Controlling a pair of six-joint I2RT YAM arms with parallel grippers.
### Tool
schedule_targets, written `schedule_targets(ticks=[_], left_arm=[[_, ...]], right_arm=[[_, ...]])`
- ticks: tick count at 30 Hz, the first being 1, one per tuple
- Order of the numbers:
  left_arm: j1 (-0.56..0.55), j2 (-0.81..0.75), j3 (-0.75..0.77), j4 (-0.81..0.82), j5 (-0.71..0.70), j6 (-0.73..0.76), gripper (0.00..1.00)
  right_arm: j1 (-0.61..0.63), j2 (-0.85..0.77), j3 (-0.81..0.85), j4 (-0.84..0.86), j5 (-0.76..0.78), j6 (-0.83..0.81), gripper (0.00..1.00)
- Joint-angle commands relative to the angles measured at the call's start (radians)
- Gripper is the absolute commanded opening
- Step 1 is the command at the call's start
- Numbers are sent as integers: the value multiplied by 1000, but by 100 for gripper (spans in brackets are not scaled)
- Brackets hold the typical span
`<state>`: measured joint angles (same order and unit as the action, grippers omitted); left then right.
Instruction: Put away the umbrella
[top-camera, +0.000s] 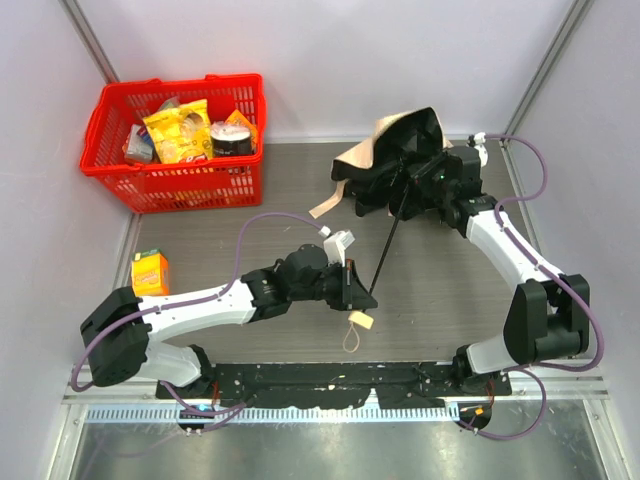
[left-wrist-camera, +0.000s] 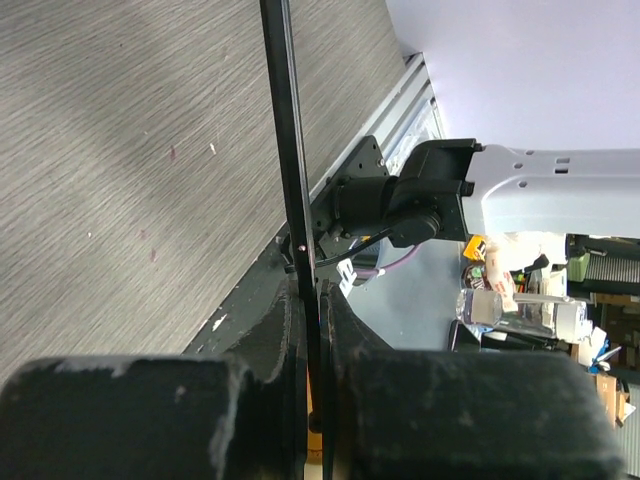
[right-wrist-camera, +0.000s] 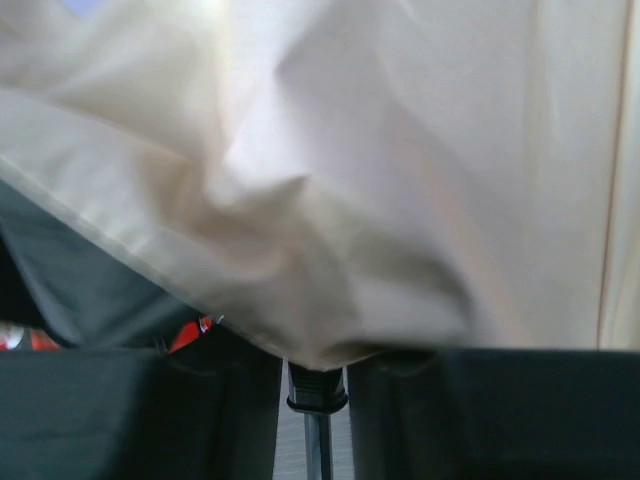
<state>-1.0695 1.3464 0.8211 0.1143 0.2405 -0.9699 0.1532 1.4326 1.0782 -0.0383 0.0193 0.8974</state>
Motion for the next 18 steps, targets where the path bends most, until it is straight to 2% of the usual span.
schedule_targets(ticks=[1, 2, 3, 6, 9, 11, 16, 18], left_arm=[[-24, -12, 23, 111, -10, 50, 0], [-24, -10, 24, 101, -20, 48, 0], [-21, -7, 36, 75, -39, 45, 0], [-12, -1, 88, -2, -110, 68, 0], [52, 14, 111, 21, -96, 69, 0], [97, 25, 125, 39, -80, 73, 0], [157, 49, 153, 88, -44, 69, 0], [161, 59, 182, 90, -35, 68, 0]], right_arm=[[-1, 15, 51, 23, 21, -49, 19], [2, 14, 45, 23, 2, -48, 6], [3, 6, 25, 23, -4, -49, 0], [34, -65, -55, -11, -67, -22, 0], [162, -164, -237, 21, -133, 38, 1], [265, -253, -320, 11, -98, 66, 0], [374, -403, -379, -35, -71, 123, 0], [393, -419, -423, 10, -97, 136, 0]])
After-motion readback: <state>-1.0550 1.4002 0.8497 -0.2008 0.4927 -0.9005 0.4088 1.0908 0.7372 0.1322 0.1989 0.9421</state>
